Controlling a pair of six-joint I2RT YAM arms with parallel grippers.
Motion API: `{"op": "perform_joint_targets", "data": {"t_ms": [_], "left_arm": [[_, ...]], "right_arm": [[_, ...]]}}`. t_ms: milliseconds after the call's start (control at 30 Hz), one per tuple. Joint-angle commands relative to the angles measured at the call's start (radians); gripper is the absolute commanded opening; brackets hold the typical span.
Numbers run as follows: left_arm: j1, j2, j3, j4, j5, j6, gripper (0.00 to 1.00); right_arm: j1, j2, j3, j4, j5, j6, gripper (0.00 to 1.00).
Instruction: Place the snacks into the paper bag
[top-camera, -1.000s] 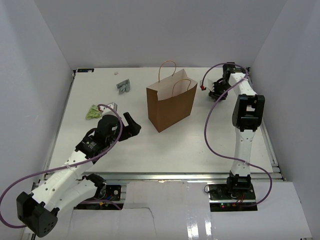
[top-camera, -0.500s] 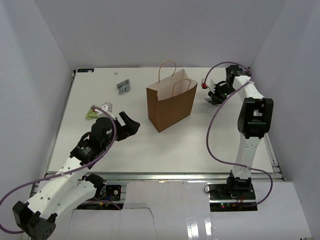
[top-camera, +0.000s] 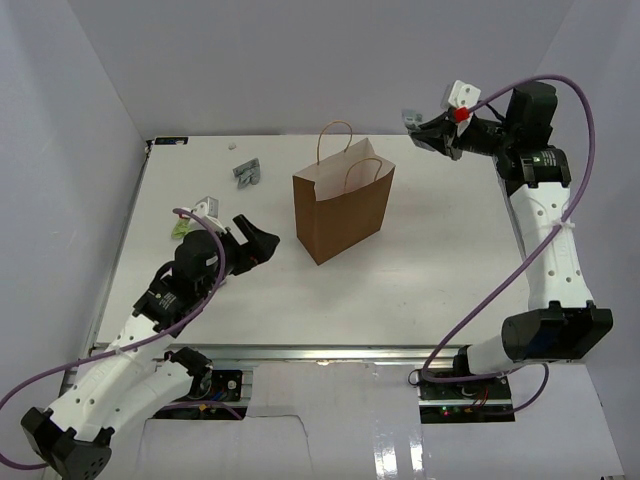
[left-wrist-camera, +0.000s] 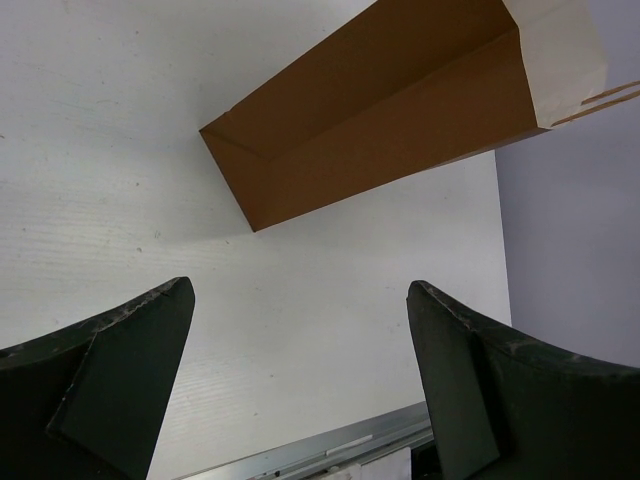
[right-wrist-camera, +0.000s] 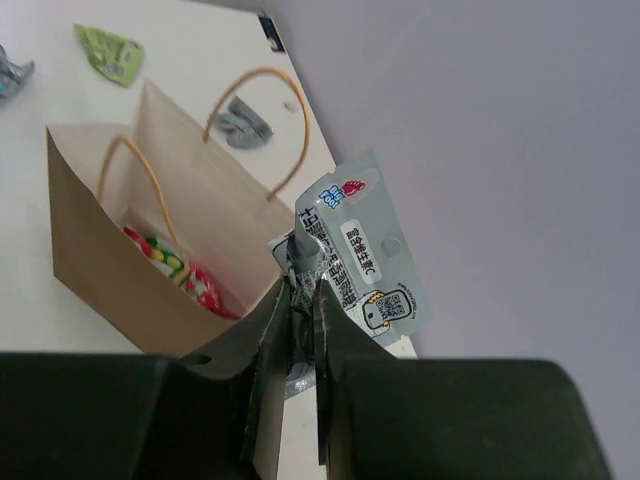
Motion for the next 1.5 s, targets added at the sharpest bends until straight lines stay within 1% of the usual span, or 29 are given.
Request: {"op": "perform_joint_targets", "data": {"t_ms": [0,133,200,233,333,400,567,633,800,867,933,967,1067,1200,1333,1400,1433,1467], "left_arm": [[0.005,-0.001,0.029,0.002,0.003,-0.008,0.98],[0.005,-0.018,0.031,-0.015,-0.002,-0.023,0.98],[0.005,-0.030,0.025,-0.024,-0.002,-0.034,0.98],[0.005,-0.044,0.015,-0.027,-0.005,-0.047,0.98],[0.005,-0.061,0.005,-0.032,-0.008,-0.058,0.98],[0.005,-0.069,0.002,-0.043,-0.011,-0.064,0.98],[0.005,-0.073,0.002,-0.047,-0.022,-0.069,0.98],[0.005,-0.066,-0.002,-0.041,-0.020,-0.067,0.98],[0.005,-0.008,0.015,-0.023,0.000,-0.060,0.98],[0.005,0.006,0.021,-0.018,0.006,-0.060,0.98],[0.005,0.017,0.020,-0.014,0.012,-0.063,0.98],[0.005,0.019,0.017,-0.012,0.012,-0.064,0.98],[0.005,0.014,0.014,-0.011,0.003,-0.069,0.98],[0.005,0.014,0.012,-0.015,-0.016,-0.087,0.98],[0.007,0.048,0.029,-0.059,-0.054,-0.116,0.98],[0.028,0.100,0.054,-0.090,-0.071,-0.120,0.98],[0.066,0.121,0.061,-0.119,-0.066,-0.117,0.98],[0.102,0.164,0.066,-0.130,-0.025,-0.116,0.98]], "right_arm": [[0.036,0.052,0.039,0.206,-0.122,0.246,0.08],[0.131,0.089,0.043,0.276,-0.114,0.269,0.09],[0.157,0.106,0.044,0.314,-0.105,0.281,0.09],[0.176,0.144,0.067,0.319,-0.101,0.283,0.09],[0.191,0.179,0.088,0.327,-0.104,0.289,0.09],[0.191,0.193,0.089,0.327,-0.111,0.292,0.11],[0.191,0.190,0.021,0.302,-0.130,0.254,0.15],[0.191,0.190,0.003,0.299,-0.131,0.246,0.19],[0.197,0.197,-0.031,0.296,-0.144,0.245,0.26],[0.199,0.197,-0.039,0.293,-0.147,0.243,0.26],[0.201,0.200,-0.042,0.290,-0.145,0.243,0.29],[0.201,0.201,-0.042,0.286,-0.142,0.240,0.34],[0.201,0.204,-0.039,0.281,-0.128,0.235,0.43],[0.197,0.206,-0.028,0.279,-0.096,0.238,0.46],[0.171,0.200,-0.010,0.284,-0.029,0.293,0.47],[0.130,0.186,-0.007,0.290,0.008,0.338,0.48],[0.110,0.180,-0.014,0.292,0.034,0.382,0.49],[0.072,0.161,-0.023,0.292,0.049,0.404,0.50]]}}
